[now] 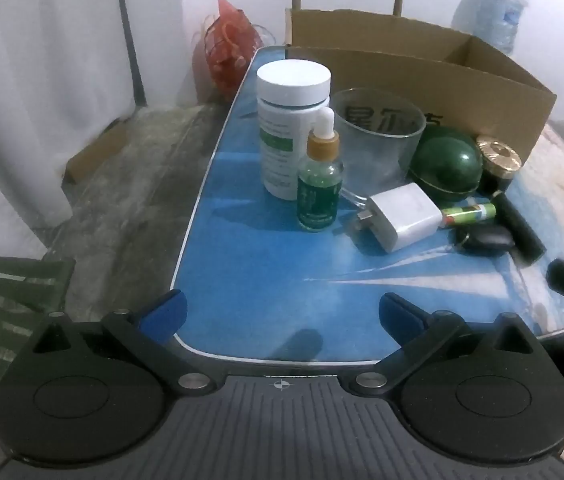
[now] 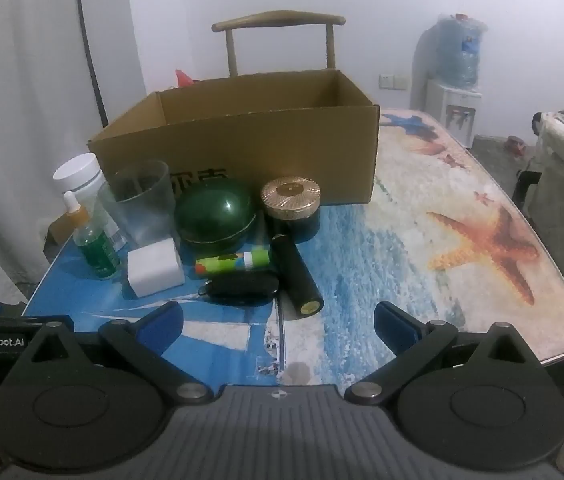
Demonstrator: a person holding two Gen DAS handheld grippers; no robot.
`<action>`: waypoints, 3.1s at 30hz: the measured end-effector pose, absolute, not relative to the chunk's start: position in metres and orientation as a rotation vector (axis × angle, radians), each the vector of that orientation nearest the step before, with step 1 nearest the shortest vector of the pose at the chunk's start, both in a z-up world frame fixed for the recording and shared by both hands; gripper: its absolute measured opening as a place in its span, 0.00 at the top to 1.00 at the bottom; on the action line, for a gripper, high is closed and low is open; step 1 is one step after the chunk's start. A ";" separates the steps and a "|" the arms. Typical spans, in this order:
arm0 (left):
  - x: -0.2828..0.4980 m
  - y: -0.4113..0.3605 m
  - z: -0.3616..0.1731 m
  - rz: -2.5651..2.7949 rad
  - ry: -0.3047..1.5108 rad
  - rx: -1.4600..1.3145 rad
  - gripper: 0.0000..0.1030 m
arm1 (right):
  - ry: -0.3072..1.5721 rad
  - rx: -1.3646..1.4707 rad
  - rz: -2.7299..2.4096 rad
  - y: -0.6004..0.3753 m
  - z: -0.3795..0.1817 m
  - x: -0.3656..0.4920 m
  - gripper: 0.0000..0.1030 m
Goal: Organize rigid objects
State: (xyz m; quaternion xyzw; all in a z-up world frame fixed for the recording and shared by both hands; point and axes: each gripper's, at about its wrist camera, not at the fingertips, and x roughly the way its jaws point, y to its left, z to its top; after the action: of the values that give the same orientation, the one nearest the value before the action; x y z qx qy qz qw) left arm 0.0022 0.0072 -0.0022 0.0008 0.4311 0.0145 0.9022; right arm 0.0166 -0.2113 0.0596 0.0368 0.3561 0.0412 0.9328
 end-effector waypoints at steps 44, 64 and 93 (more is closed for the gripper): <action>0.005 0.012 -0.005 0.038 0.910 -0.007 0.00 | 0.744 0.059 0.090 -0.204 0.058 0.019 0.00; 0.005 0.015 -0.005 0.041 0.908 -0.004 0.00 | 0.745 0.062 0.091 -0.205 0.058 0.020 0.00; 0.010 0.011 -0.018 0.010 0.836 0.008 0.00 | 0.631 0.132 0.174 -0.229 0.050 0.023 0.00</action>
State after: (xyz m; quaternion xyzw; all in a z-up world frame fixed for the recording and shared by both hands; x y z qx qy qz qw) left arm 0.0104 0.0111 -0.0176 0.0039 0.4061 0.0049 0.9138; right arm 0.0233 -0.2290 0.0500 0.0646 0.3097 0.0852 0.9448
